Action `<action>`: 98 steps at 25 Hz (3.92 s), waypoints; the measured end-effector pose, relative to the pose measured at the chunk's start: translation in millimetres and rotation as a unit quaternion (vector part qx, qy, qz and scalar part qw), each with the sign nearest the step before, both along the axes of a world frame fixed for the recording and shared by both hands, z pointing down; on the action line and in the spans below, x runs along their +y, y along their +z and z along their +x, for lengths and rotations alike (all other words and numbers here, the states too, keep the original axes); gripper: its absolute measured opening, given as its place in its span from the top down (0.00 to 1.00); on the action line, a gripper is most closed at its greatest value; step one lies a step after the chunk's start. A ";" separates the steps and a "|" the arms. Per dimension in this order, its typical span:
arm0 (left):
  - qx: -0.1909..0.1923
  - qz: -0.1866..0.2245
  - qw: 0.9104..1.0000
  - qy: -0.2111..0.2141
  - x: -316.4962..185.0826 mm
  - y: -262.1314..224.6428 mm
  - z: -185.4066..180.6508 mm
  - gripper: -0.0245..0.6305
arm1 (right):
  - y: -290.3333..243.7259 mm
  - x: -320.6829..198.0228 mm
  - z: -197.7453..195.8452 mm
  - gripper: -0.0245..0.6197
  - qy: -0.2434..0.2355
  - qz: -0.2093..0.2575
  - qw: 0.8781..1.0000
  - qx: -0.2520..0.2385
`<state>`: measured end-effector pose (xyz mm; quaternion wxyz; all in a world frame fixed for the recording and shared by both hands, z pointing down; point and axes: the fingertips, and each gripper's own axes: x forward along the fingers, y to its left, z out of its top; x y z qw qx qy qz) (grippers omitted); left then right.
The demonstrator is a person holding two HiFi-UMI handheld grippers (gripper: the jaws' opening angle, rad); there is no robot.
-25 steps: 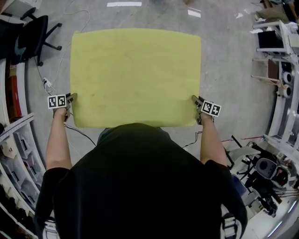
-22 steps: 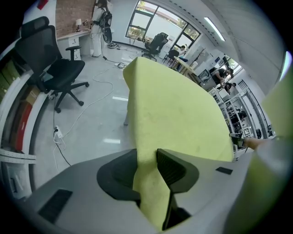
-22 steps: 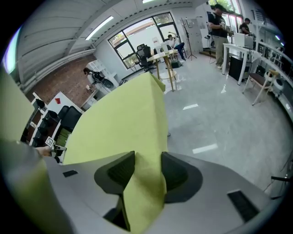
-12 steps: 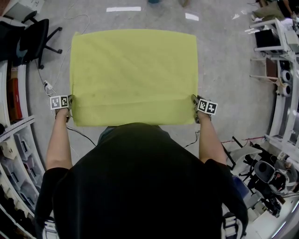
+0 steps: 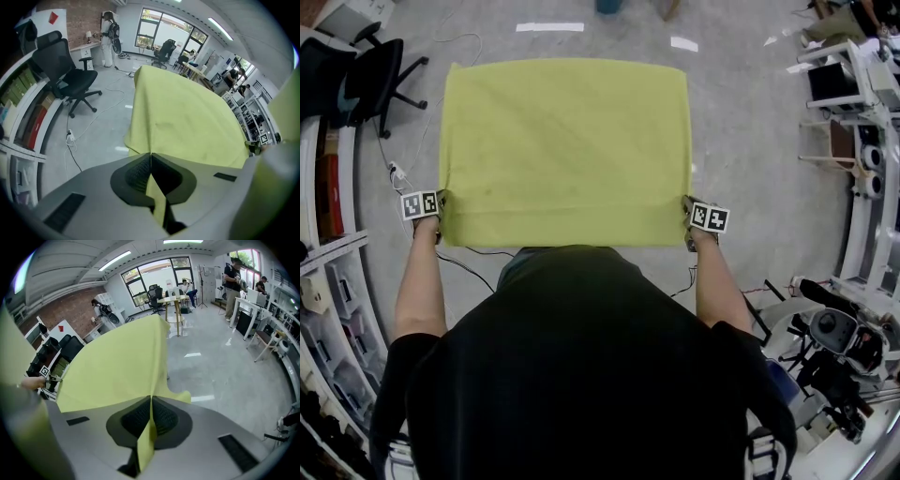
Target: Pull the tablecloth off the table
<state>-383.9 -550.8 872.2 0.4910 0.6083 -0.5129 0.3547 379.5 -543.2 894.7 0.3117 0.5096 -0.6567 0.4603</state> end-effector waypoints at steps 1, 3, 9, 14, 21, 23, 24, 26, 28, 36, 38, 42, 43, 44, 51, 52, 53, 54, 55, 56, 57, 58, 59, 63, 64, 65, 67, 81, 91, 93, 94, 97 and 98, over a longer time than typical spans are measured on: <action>0.003 0.005 1.000 -0.008 3.0 -3.3 1.6 0.93 | -2.0 3.3 0.5 0.93 -0.002 0.002 1.000 -0.003; 0.005 0.015 1.000 -0.027 9.2 -10.6 3.1 0.93 | -7.0 8.6 0.0 0.93 -0.009 0.008 1.000 -0.012; -0.010 0.045 0.996 -0.074 30.1 -29.5 15.4 0.93 | -18.9 22.6 10.6 0.93 -0.040 0.033 0.998 -0.030; -0.024 0.072 0.990 -0.122 38.1 -47.9 23.8 0.93 | -17.6 30.8 14.9 0.93 -0.059 0.038 0.995 -0.065; -0.032 0.100 0.981 -0.162 38.7 -64.3 40.6 0.93 | -19.9 29.9 24.7 0.93 -0.069 0.051 0.994 -0.074; -0.032 0.104 0.981 -0.160 41.0 -70.2 39.2 0.93 | -23.6 34.9 21.6 0.93 -0.065 0.054 0.994 -0.067; -0.031 0.106 0.981 -0.158 41.8 -73.3 37.7 0.93 | -25.9 37.2 19.6 0.93 -0.062 0.054 0.995 -0.062; -0.027 0.111 0.982 -0.153 43.6 -78.3 33.3 0.93 | -31.7 42.3 15.4 0.93 -0.055 0.053 0.996 -0.050; -0.019 0.118 0.982 -0.145 46.6 -81.5 25.6 0.93 | -41.7 46.3 8.7 0.93 -0.048 0.059 0.997 -0.031; 0.007 0.144 0.984 -0.105 79.0 -93.6 -12.1 0.93 | -56.5 97.0 -14.4 0.93 -0.021 0.064 0.997 0.025; 0.014 0.151 0.983 -0.101 92.6 -97.2 -22.5 0.93 | -62.4 115.2 -22.0 0.93 -0.014 0.067 0.997 0.033; 0.026 0.165 0.982 -0.086 123.1 -109.3 -36.1 0.93 | -73.9 158.2 -32.4 0.93 0.011 0.074 0.996 0.040; 0.029 0.167 0.982 -0.081 131.7 -111.8 -40.0 0.93 | -77.1 170.2 -35.9 0.93 0.015 0.076 0.996 0.042; 0.032 0.170 0.982 -0.076 140.5 -114.1 -44.7 0.93 | -80.6 181.6 -40.1 0.93 0.018 0.079 0.996 0.045; 0.055 0.183 0.980 -0.051 193.4 -137.3 -72.6 0.93 | -120.7 242.1 -65.0 0.93 0.043 0.108 0.991 0.060; 0.058 0.186 0.980 -0.050 200.5 -140.4 -75.5 0.93 | -126.4 250.6 -68.3 0.93 0.045 0.112 0.991 0.062; 0.061 0.189 0.979 -0.048 207.1 -143.3 -77.9 0.93 | -131.7 258.8 -71.1 0.93 0.046 0.116 0.990 0.065; 0.064 0.193 0.978 -0.047 213.1 -146.3 -79.7 0.93 | -136.9 266.8 -73.2 0.93 0.047 0.120 0.989 0.067; 0.066 0.197 0.977 -0.045 218.5 -149.5 -81.0 0.93 | -142.1 274.3 -74.9 0.93 0.048 0.125 0.989 0.069; 0.068 0.200 0.976 -0.044 223.7 -152.9 -82.0 0.93 | -147.1 281.5 -76.2 0.93 0.050 0.129 0.988 0.070; 0.071 0.203 0.976 -0.043 229.0 -156.2 -82.5 0.93 | -151.8 288.6 -76.8 0.93 0.052 0.133 0.987 0.071; 0.072 0.206 0.975 -0.043 234.9 -159.2 -82.7 0.93 | -155.9 295.6 -76.9 0.93 0.055 0.135 0.987 0.071; 0.074 0.208 0.974 -0.045 241.3 -161.8 -82.7 0.93 | -159.4 302.3 -76.5 0.93 0.057 0.138 0.986 0.071; 0.076 0.214 0.972 -0.051 266.4 -169.1 -80.8 0.93 | -166.4 328.3 -72.5 0.93 0.060 0.144 0.985 0.068; 0.077 0.216 0.972 -0.051 271.9 -170.1 -79.7 0.93 | -166.3 334.8 -71.4 0.93 0.062 0.145 0.985 0.066; 0.077 0.217 0.972 -0.052 278.0 -170.9 -79.1 0.93 | -165.9 341.3 -70.7 0.93 0.064 0.145 0.985 0.065; 0.076 0.218 0.971 -0.054 291.9 -172.5 -77.9 0.93 | -166.1 353.1 -70.0 0.93 0.068 0.147 0.985 0.060; 0.062 0.257 0.959 -0.103 445.6 -211.6 -13.7 0.93 | -199.6 470.8 -8.9 0.93 0.041 0.194 0.980 0.027; 0.053 0.279 0.951 -0.118 579.5 -237.8 18.1 0.93 | -231.1 575.9 5.9 0.93 0.005 0.233 0.972 0.001; 0.052 0.284 0.950 -0.118 598.6 -243.5 21.1 0.93 | -236.1 594.3 3.8 0.93 -0.002 0.242 0.970 -0.004; 0.053 0.287 0.949 -0.118 608.5 -246.6 22.9 0.93 | -238.5 604.9 3.8 0.93 -0.004 0.245 0.969 -0.004; 0.052 0.295 0.947 -0.117 638.0 -256.4 23.9 0.93 | -250.4 634.2 6.2 0.93 -0.004 0.262 0.965 0.000; 0.051 0.297 0.946 -0.117 646.5 -259.1 22.5 0.93 | -255.0 641.9 6.9 0.93 -0.001 0.268 0.963 0.001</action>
